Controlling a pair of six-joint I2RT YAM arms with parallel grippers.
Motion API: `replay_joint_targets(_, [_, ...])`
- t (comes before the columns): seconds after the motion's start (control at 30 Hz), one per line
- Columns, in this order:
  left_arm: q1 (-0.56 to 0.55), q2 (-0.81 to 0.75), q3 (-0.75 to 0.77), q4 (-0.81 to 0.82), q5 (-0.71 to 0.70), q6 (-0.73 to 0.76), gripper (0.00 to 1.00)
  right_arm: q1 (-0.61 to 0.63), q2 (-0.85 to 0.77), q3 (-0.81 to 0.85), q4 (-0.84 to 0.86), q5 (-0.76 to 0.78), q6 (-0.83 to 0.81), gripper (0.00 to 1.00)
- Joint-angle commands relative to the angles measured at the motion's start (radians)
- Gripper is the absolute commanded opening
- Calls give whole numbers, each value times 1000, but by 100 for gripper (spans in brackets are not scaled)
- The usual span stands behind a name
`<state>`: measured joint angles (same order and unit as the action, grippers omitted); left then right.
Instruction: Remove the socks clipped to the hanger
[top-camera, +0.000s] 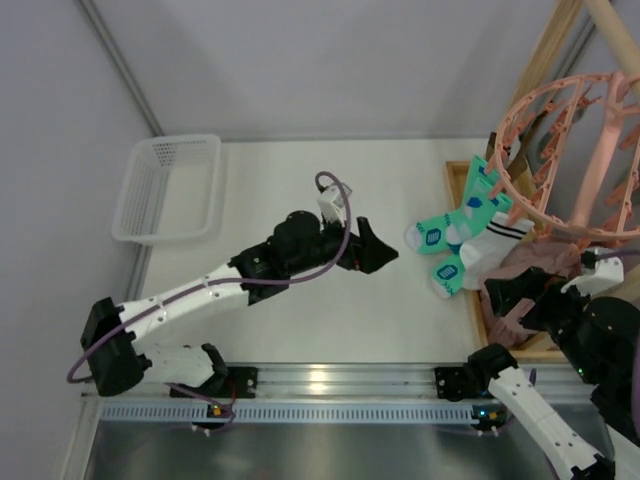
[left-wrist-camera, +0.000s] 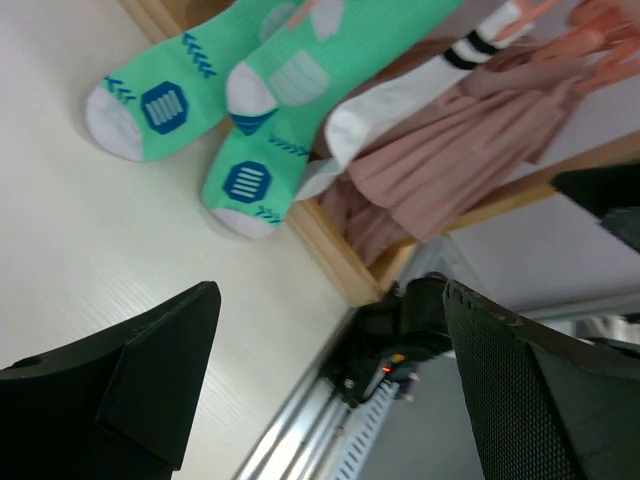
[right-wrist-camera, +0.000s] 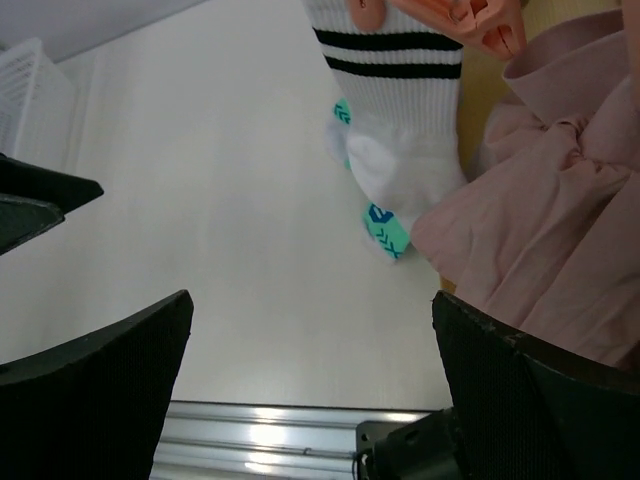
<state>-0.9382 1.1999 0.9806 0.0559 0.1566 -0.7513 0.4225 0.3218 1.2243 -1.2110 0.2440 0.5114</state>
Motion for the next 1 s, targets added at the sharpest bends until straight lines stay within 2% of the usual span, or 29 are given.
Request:
replay_joint_targets(0.0, [-76,125,108,-22,-314,202,96,-17,101,24,-139,75,-31,99])
replay_joint_targets(0.1, [-146,216,184,-21,-417,277,96,-22,92,21,-134,86,-56,99])
replay_joint_targets(0.17, [-172,277,240,-19,-431,305,96,-21,85,37,-136,128,-60,99])
replay_joint_targets(0.27, [-183,342,303,-18,-378,354,97,-27,80,69,-136,144,-97,100])
replay_joint_targets(0.3, [-183,377,332,5,-292,371,97,-28,88,84,-136,144,-100,99])
replay_joint_targets(0.37, [-185,418,348,42,-235,389,96,-30,103,98,-148,146,-108,99])
replay_joint_targets(0.57, [-186,513,429,58,-224,377,91,-30,128,112,-145,133,-134,99])
replay_joint_targets(0.6, [-188,520,432,58,-229,372,85,-31,126,110,-142,135,-134,99])
replay_joint_targets(0.63, [-188,527,438,58,-232,369,70,-31,125,109,-134,136,-137,92])
replay_joint_targets(0.67, [-188,541,440,58,-236,369,58,-31,120,107,-125,135,-145,37])
replay_joint_targets(0.7, [-188,544,440,58,-238,368,10,-30,117,112,-122,139,-142,0])
replay_joint_targets(0.73, [-189,549,441,56,-247,362,0,-30,117,118,-124,167,-117,0])
replay_joint_targets(0.77, [-189,553,441,56,-268,357,0,-30,114,121,-122,169,-117,0])
replay_joint_targets(0.83, [-191,560,444,56,-275,359,0,-30,102,126,-101,169,-117,0])
replay_joint_targets(0.87, [-192,563,451,56,-278,360,0,-30,96,127,-93,169,-108,52])
replay_joint_targets(0.9, [-194,564,455,56,-275,365,0,-30,85,127,-88,167,-99,90])
replay_joint_targets(0.93, [-194,566,457,56,-279,368,26,-30,80,124,-76,161,-94,99])
replay_joint_targets(0.97, [-194,567,457,56,-295,365,50,-28,83,127,-78,155,-91,99])
